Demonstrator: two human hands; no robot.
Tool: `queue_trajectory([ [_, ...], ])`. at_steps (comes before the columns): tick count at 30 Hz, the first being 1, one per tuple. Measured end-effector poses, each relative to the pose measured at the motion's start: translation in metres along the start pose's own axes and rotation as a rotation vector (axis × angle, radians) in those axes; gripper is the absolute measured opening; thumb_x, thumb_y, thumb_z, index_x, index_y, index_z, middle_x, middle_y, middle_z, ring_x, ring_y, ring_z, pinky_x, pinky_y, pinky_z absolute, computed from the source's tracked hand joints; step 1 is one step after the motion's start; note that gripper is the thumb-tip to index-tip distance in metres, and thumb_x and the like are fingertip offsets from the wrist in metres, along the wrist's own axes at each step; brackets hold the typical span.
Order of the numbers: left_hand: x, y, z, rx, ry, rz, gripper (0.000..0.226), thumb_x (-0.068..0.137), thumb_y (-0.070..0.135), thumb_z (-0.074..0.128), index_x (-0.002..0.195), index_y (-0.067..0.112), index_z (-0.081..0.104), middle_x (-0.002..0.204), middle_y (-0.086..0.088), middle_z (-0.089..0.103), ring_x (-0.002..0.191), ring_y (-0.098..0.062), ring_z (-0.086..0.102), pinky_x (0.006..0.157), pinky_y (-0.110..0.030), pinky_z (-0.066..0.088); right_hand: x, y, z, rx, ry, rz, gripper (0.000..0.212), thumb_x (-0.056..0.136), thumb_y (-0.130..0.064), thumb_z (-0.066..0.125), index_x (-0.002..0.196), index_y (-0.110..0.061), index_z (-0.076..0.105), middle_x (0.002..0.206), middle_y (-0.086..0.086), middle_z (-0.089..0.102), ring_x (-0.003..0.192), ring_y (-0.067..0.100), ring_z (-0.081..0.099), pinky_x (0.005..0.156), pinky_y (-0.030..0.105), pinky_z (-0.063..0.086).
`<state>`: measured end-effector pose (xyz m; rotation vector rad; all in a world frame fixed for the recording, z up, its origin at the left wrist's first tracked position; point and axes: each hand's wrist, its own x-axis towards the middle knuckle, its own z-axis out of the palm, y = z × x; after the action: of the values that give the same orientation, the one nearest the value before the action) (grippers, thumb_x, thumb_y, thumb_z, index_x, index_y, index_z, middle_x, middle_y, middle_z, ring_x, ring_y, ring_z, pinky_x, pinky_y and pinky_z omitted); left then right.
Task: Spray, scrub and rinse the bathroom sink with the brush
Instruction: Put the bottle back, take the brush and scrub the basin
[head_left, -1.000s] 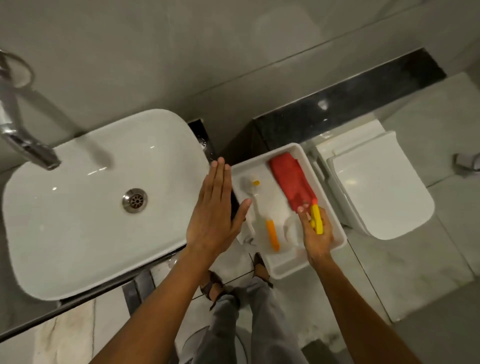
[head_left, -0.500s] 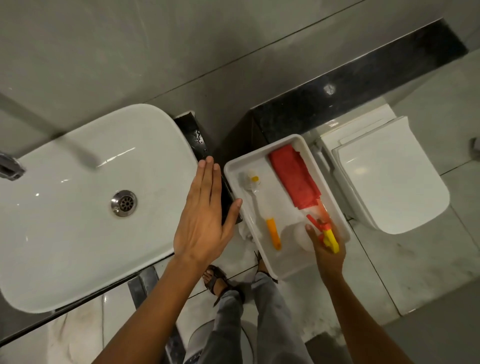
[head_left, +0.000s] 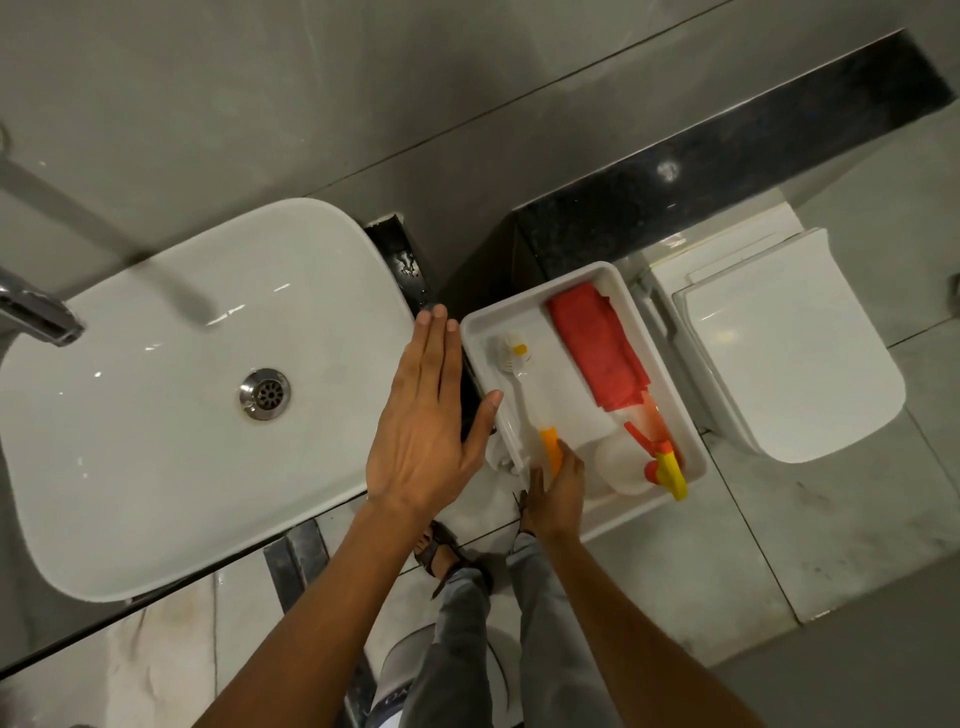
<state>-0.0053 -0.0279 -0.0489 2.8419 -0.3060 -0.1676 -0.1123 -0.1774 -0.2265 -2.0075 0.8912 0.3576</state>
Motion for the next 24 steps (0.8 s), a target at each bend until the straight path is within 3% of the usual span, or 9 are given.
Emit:
queue_trajectory([
  [3, 0.0, 0.0, 0.001, -0.011, 0.002, 0.011, 0.087, 0.112, 0.063, 0.033, 0.173, 0.012, -0.001, 0.183, -0.004, -0.009, 0.169, -0.017, -0.011, 0.138, -0.043, 0.011, 0.03, -0.017, 0.007, -0.157, -0.011, 0.077, 0.064, 0.102, -0.03, 0.06, 0.157, -0.008, 0.037, 0.15, 0.018, 0.05, 0.139, 0.037, 0.049, 0.114, 0.05, 0.043],
  [6, -0.001, -0.001, 0.001, -0.001, 0.024, 0.037, 0.087, 0.112, 0.063, 0.033, 0.173, 0.008, 0.003, 0.183, -0.006, -0.006, 0.17, -0.019, -0.008, 0.138, -0.042, 0.011, 0.051, -0.029, -0.001, -0.31, -0.121, 0.19, 0.057, 0.1, -0.02, 0.062, 0.151, -0.008, 0.041, 0.147, 0.018, 0.048, 0.136, 0.039, 0.049, 0.113, 0.05, 0.043],
  [9, -0.002, -0.003, -0.001, -0.054, 0.07, 0.051, 0.087, 0.111, 0.06, 0.041, 0.173, 0.006, 0.01, 0.183, -0.009, 0.003, 0.17, -0.021, -0.001, 0.138, -0.042, 0.015, 0.056, -0.034, -0.014, -0.509, -0.179, 0.183, 0.052, 0.098, -0.023, 0.062, 0.145, -0.01, 0.043, 0.144, 0.016, 0.046, 0.135, 0.038, 0.049, 0.111, 0.055, 0.042],
  [12, -0.002, -0.003, -0.004, -0.207, 0.126, 0.06, 0.086, 0.109, 0.056, 0.052, 0.172, 0.007, 0.019, 0.182, -0.009, 0.013, 0.17, -0.024, 0.007, 0.137, -0.043, 0.017, 0.049, -0.034, -0.027, -0.622, -0.124, 0.139, 0.047, 0.1, -0.025, 0.058, 0.141, -0.008, 0.045, 0.14, 0.015, 0.051, 0.133, 0.036, 0.053, 0.11, 0.056, 0.038],
  [14, -0.006, -0.006, -0.012, -0.306, 0.16, 0.043, 0.084, 0.108, 0.054, 0.054, 0.171, 0.008, 0.023, 0.181, -0.008, 0.017, 0.17, -0.025, 0.011, 0.137, -0.045, 0.017, 0.038, -0.03, -0.04, -0.512, -0.161, 0.117, 0.048, 0.103, -0.023, 0.057, 0.144, 0.0, 0.044, 0.137, 0.02, 0.058, 0.127, 0.039, 0.059, 0.11, 0.052, 0.045],
  [17, -0.023, -0.028, -0.032, -0.376, 0.214, -0.024, 0.078, 0.11, 0.046, 0.055, 0.17, 0.007, 0.025, 0.18, -0.009, 0.021, 0.169, -0.026, 0.016, 0.137, -0.045, 0.02, 0.008, -0.034, -0.066, -0.085, -0.199, 0.202, 0.042, 0.106, -0.028, 0.051, 0.138, -0.001, 0.046, 0.125, 0.021, 0.068, 0.109, 0.039, 0.068, 0.101, 0.057, 0.054],
  [20, -0.051, -0.081, -0.056, -0.42, 0.281, -0.172, 0.072, 0.112, 0.043, 0.055, 0.169, 0.008, 0.029, 0.178, -0.009, 0.028, 0.167, -0.024, 0.023, 0.134, -0.049, 0.026, -0.041, -0.078, -0.091, 0.177, -0.12, 0.144, 0.033, 0.11, -0.036, 0.042, 0.118, -0.007, 0.056, 0.09, 0.011, 0.065, 0.076, 0.028, 0.065, 0.073, 0.041, 0.061],
  [22, -0.07, -0.126, -0.067, -0.4, 0.343, -0.251, 0.068, 0.112, 0.044, 0.054, 0.166, 0.008, 0.036, 0.174, -0.01, 0.036, 0.164, -0.026, 0.03, 0.132, -0.049, 0.029, -0.074, -0.112, -0.103, 0.311, -0.113, 0.039, 0.031, 0.112, -0.039, 0.042, 0.098, -0.014, 0.054, 0.071, 0.004, 0.047, 0.056, 0.016, 0.045, 0.05, 0.026, 0.047],
  [24, -0.092, -0.174, -0.078, -0.371, 0.374, -0.352, 0.065, 0.112, 0.046, 0.052, 0.164, 0.009, 0.04, 0.172, -0.01, 0.04, 0.162, -0.027, 0.032, 0.132, -0.048, 0.029, -0.108, -0.15, -0.106, 0.343, -0.14, -0.068, 0.034, 0.11, -0.045, 0.043, 0.092, -0.017, 0.048, 0.065, -0.002, 0.039, 0.05, 0.009, 0.037, 0.042, 0.018, 0.037],
])
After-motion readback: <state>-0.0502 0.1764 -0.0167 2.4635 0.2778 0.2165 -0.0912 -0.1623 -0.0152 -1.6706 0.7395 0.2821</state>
